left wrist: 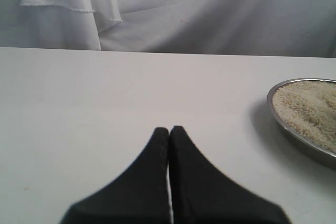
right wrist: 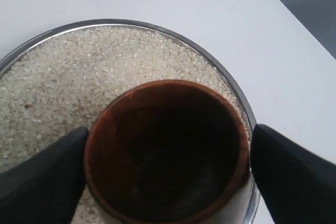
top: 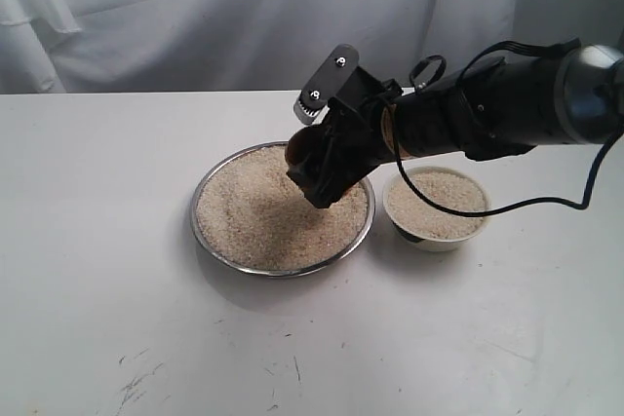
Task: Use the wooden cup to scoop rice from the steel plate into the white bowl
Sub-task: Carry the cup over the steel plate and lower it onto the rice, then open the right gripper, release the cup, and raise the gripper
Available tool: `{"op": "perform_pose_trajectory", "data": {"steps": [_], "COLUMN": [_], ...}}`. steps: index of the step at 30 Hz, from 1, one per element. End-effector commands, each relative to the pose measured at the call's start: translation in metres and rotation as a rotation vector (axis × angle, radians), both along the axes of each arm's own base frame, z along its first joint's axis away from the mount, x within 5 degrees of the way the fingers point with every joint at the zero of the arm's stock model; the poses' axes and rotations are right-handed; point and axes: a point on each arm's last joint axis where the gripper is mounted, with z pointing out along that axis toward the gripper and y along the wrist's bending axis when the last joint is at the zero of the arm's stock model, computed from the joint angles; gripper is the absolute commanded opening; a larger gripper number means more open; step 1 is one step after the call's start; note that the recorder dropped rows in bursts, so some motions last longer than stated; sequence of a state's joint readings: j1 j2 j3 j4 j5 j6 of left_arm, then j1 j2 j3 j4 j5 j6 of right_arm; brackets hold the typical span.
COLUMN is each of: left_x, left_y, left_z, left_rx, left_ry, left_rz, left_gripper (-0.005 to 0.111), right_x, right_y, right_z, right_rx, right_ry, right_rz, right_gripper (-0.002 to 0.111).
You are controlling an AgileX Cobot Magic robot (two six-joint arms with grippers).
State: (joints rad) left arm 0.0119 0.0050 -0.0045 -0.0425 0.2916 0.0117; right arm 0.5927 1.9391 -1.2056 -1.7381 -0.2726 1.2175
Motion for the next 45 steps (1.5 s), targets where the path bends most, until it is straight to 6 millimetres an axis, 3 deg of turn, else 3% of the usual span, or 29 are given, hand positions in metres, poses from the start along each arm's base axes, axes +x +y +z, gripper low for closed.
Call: {"op": "perform_pose_trajectory", "data": {"steps": [1, 8, 14, 17, 20, 23, 24, 31, 35, 41, 45], "left_x": [0.000, 0.000, 0.000, 0.000, 0.000, 0.000, 0.000, 0.000, 0.000, 0.000, 0.000], "left_y": [0.000, 0.000, 0.000, 0.000, 0.000, 0.000, 0.000, 0.000, 0.000, 0.000, 0.000], "left_z": [-0.001, -0.001, -0.001, -0.001, -0.001, -0.001, -0.001, -0.001, -0.001, -0.001, -0.001], "left_rx": [-0.004, -0.004, -0.004, -0.004, -0.004, -0.004, -0.004, -0.004, -0.004, -0.004, -0.004], "left_ry": [-0.007, -0.007, -0.007, -0.007, -0.007, -0.007, -0.007, -0.007, -0.007, -0.007, -0.007], "left_rz": [-0.001, -0.001, -0.001, -0.001, -0.001, -0.001, -0.001, -0.001, -0.001, -0.001, -0.001], "left_gripper": [0.000, 0.000, 0.000, 0.000, 0.000, 0.000, 0.000, 0.000, 0.000, 0.000, 0.000], "right_x": [0.003, 0.003, -0.004, -0.006, -0.011, -0.016, -0.020, -0.026, -0.033, -0.029, -0.026], "right_y": [-0.002, -0.002, -0.009, -0.016, -0.022, -0.033, -0.036, -0.038, -0.039, -0.044, -0.048], "right_z": [0.003, 0.005, 0.048, 0.067, 0.076, 0.083, 0.089, 0.090, 0.076, 0.077, 0.076], "right_rx": [0.002, 0.018, 0.073, 0.113, 0.127, 0.130, 0.147, 0.269, 0.238, 0.128, 0.106], "right_ry": [-0.012, 0.000, -0.092, -0.117, -0.129, -0.149, -0.151, -0.020, 0.023, -0.195, -0.201], "right_rz": [-0.073, -0.083, -0.098, -0.169, -0.209, -0.274, -0.295, -0.379, -0.340, -0.206, -0.263], "right_gripper": [0.078, 0.078, 0.078, 0.073, 0.049, 0.017, 0.001, 0.000, 0.000, 0.000, 0.000]}}
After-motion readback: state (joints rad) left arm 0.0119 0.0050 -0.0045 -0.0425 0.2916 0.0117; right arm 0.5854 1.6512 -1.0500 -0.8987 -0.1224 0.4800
